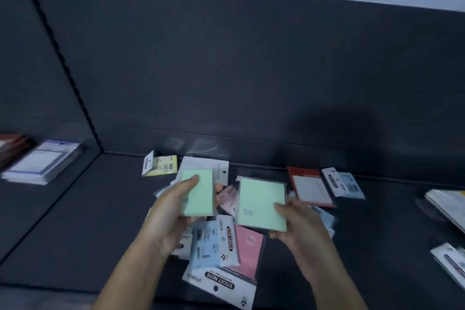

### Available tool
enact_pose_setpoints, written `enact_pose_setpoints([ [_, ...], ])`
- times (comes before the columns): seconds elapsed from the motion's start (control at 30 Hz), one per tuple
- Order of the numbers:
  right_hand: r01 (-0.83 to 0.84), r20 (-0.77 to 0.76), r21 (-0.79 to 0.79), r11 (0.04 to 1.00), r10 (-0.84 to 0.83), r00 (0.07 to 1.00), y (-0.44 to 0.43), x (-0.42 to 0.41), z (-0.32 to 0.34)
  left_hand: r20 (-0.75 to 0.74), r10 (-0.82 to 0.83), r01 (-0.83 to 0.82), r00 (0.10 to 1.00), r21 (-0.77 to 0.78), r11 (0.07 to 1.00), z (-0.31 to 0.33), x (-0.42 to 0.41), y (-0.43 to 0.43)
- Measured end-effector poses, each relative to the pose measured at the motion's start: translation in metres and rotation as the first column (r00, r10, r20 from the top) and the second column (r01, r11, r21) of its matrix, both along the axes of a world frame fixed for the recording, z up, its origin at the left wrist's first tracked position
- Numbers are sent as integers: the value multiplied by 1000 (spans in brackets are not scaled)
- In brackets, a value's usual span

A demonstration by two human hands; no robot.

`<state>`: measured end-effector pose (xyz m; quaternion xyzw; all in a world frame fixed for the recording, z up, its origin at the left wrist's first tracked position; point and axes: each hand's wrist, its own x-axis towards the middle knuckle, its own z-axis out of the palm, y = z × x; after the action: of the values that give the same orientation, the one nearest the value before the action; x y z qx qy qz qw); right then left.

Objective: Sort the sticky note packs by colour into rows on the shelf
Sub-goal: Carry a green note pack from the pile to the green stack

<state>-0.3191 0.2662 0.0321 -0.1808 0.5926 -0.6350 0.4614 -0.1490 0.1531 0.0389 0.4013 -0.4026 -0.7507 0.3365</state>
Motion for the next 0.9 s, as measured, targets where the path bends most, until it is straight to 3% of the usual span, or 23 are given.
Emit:
enact_pose_setpoints([
  [0.1, -83, -141, 29, 996, 87, 986, -22, 27, -10, -28, 126, -126, 992, 22, 992, 5, 28, 5],
  [0.33, -432, -90, -66, 900, 425, 900, -65, 150, -11, 124, 281, -248, 952, -230, 941, 2, 113, 14],
  [0.53, -578, -64, -100, 810, 574, 816, -100, 268, 0, 161, 451, -337, 878, -460, 821, 10, 221, 7],
  [0.7, -616, 5, -130, 777, 621, 784, -116, 367, 9, 122, 578, -465, 807, -473, 749, 11, 313, -5],
  [0.9, -657, -21, -146, 740, 661, 750, -127, 444, 4, 105, 660, -564, 743, -432, 704, -4, 382, -18],
])
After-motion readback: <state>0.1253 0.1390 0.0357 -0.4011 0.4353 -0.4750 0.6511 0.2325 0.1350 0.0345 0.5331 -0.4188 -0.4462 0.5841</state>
